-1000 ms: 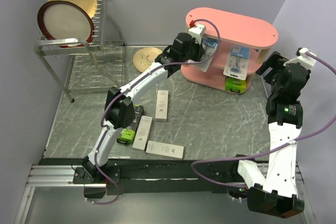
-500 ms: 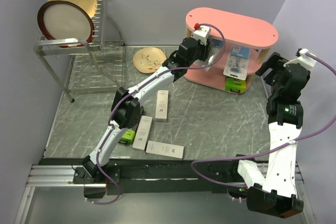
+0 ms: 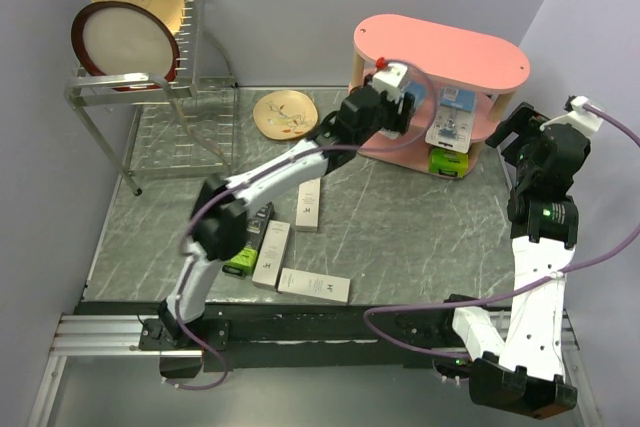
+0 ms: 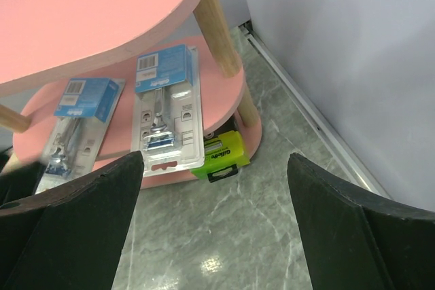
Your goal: Place and organize the shaving razors onto the shelf
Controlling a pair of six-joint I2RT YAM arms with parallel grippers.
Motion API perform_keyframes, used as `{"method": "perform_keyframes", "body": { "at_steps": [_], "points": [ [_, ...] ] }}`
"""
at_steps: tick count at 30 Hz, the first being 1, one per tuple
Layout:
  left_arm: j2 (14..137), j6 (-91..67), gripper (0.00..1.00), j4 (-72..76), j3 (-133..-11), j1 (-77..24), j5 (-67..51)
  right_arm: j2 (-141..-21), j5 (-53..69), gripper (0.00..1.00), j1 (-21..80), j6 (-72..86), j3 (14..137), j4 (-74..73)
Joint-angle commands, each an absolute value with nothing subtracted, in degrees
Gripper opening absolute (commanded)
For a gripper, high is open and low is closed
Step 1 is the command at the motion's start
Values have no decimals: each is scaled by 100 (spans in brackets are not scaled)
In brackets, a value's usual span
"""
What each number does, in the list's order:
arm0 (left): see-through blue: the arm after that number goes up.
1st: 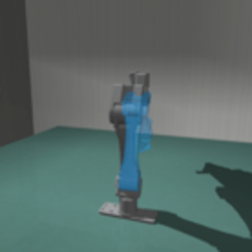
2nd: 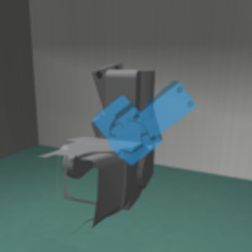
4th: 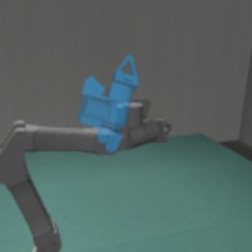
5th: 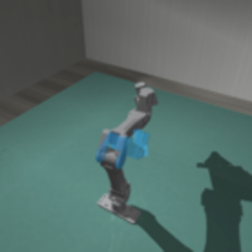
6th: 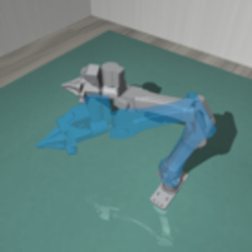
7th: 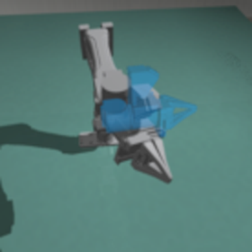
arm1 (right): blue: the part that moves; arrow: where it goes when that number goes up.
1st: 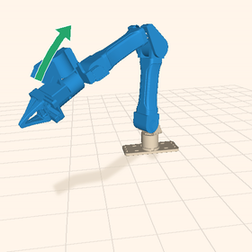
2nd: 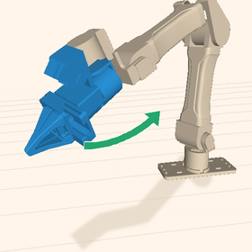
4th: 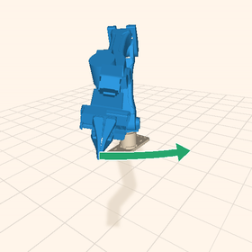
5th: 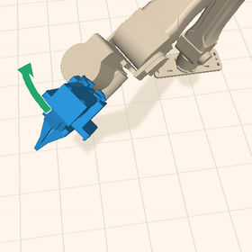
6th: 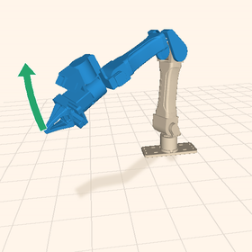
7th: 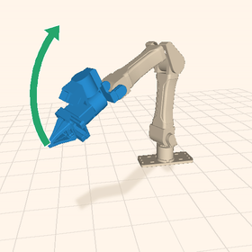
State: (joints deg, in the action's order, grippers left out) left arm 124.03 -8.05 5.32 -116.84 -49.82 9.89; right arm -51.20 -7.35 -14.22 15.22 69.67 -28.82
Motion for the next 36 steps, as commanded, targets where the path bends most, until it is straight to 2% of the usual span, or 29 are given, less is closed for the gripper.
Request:
{"method": "perform_keyframes", "body": {
  "at_steps": [1,5,8,10,13,14,16,21,25,36],
  "points": [
    [10435,-756,74,1530,-9911,-5062,800,-4957,-677,93,-1468,1538,6996,-2848],
    [9652,-896,81,836,-9273,-4932,1143,-4939,-572,93,-1468,1617,6943,-2900],
    [9414,-1457,81,467,-8930,-4466,722,-4939,-493,93,-1468,1696,6900,-2892],
    [9378,-1888,75,404,-8772,-4046,292,-4948,-457,93,-1468,1714,6882,-2883],
    [9553,-2695,72,439,-8702,-3379,-673,-5001,-396,93,-1468,1662,6899,-2865],
    [9719,-3020,71,787,-8649,-3192,-1616,-5010,-387,94,-1468,1644,6899,-2883],
    [9878,-3699,67,1351,-8394,-2902,-2326,-5010,-404,94,-1468,1574,6908,-2909],
    [10572,-4488,63,2255,-8464,-2804,-3311,-4948,-474,94,-1468,1328,6926,-3111],
    [11143,-5079,63,2882,-8683,-2804,-3647,-4904,-553,95,-1477,1090,6952,-3278],
    [12339,-6082,60,3278,-9684,-2821,-3762,-4904,-808,96,-1564,756,6943,-3428]
  ]
}}
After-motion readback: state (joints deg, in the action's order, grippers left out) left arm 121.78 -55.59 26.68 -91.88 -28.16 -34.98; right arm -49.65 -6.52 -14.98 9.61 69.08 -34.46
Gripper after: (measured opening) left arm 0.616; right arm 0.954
